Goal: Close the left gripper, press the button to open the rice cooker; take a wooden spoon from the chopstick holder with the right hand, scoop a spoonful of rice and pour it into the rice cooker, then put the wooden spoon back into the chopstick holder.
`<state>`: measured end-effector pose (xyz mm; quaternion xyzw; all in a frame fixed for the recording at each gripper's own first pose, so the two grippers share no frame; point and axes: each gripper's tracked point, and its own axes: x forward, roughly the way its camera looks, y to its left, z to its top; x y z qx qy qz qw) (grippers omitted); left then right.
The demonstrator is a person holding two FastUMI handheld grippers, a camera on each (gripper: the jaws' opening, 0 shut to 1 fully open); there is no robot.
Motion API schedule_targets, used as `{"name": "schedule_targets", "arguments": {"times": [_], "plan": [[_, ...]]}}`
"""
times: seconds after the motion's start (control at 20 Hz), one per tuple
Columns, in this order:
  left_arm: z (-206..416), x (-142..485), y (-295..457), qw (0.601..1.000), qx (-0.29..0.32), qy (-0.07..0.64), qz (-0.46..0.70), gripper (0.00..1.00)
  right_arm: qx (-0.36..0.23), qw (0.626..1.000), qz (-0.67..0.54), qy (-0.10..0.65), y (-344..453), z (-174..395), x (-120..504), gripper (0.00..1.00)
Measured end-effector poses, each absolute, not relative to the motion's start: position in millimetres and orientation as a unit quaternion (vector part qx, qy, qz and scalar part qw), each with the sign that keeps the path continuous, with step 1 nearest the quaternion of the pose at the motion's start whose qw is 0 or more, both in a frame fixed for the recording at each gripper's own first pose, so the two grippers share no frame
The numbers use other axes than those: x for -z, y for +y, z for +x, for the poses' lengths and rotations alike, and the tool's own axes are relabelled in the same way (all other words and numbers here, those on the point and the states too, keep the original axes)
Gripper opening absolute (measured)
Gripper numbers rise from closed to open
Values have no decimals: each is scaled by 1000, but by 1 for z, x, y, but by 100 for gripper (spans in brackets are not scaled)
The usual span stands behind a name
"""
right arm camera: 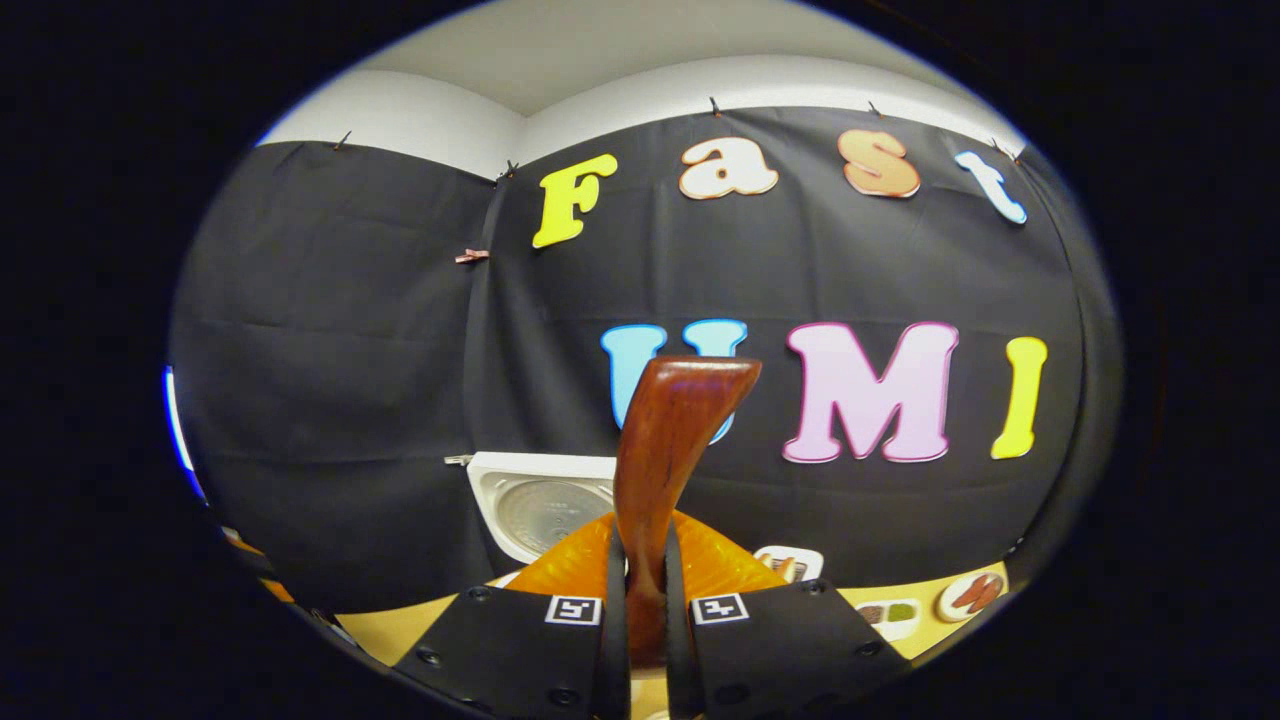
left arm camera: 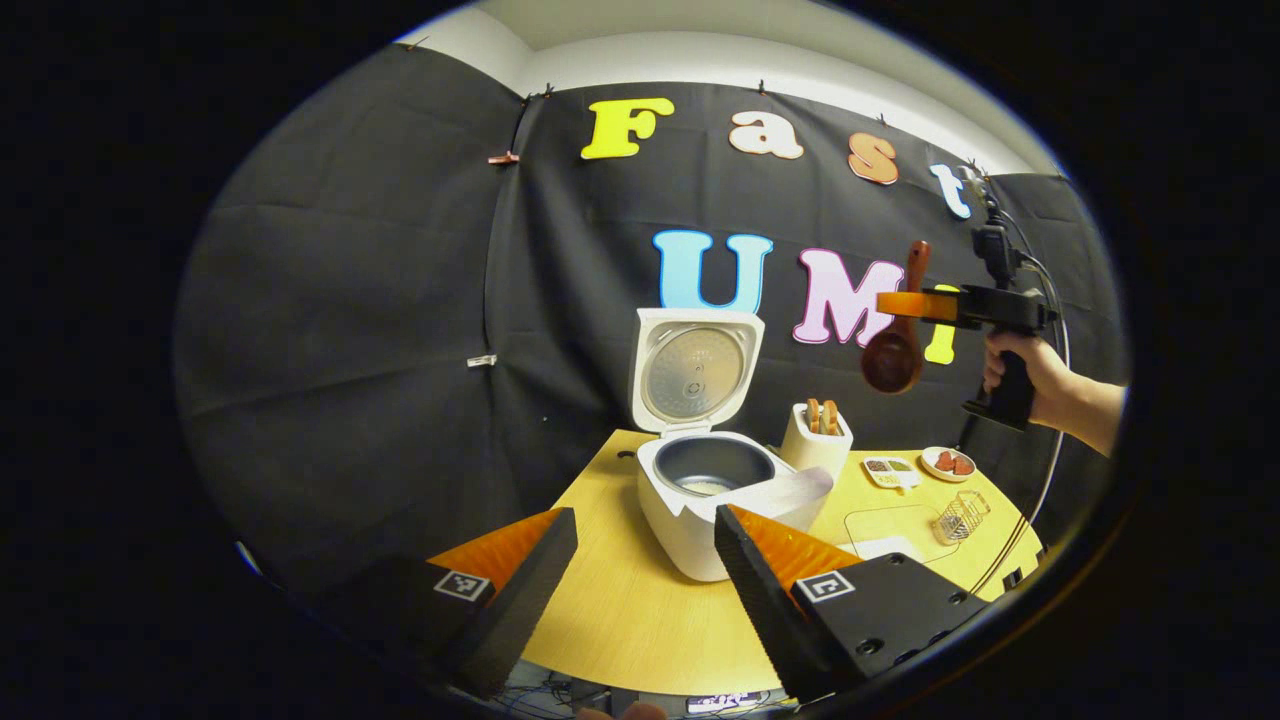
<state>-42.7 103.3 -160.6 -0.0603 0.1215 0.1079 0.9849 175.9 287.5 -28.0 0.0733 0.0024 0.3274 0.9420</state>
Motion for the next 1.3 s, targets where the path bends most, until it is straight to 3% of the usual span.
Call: {"name": "schedule_targets", "arguments": {"times": [0.4, 0.7, 1.2, 1.25, 1.3], "plan": [[-33, 142, 80, 986, -104, 112, -69, 95, -225, 970, 92, 20, 113, 177, 60, 18], [-29, 132, 56, 985, -110, 117, -59, 95, -185, 976, 96, 56, 18, 191, 118, 18], [-43, 117, 6, 981, -129, 138, -52, 95, -124, 967, 153, 161, -43, 246, 283, 19], [-47, 118, 3, 980, -132, 142, -46, 95, -112, 967, 158, 167, -46, 252, 296, 14], [-51, 119, 1, 979, -137, 146, -41, 95, -101, 965, 167, 173, -48, 257, 309, 18]]}}
